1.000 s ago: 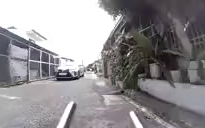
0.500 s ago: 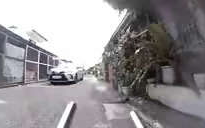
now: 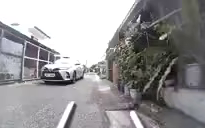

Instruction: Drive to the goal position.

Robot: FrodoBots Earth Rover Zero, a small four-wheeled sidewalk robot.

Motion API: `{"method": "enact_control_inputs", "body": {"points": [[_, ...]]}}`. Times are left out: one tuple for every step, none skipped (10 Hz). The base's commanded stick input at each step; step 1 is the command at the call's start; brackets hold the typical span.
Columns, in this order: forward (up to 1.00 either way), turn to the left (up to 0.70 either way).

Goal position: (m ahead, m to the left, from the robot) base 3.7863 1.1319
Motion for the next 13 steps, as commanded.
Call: {"method": "enact_control_inputs", "body": {"points": [[0.43,0.0],[0.0,0.0],[0.0,0.0],[0.0,0.0],[0.0,0.0],[0.0,0.0],[0.0,0.0],[0.0,0.0],[0.0,0.0],[0.0,0.0],[0.46,0.0],[0.77,0.0],[0.85,0.04]]}}
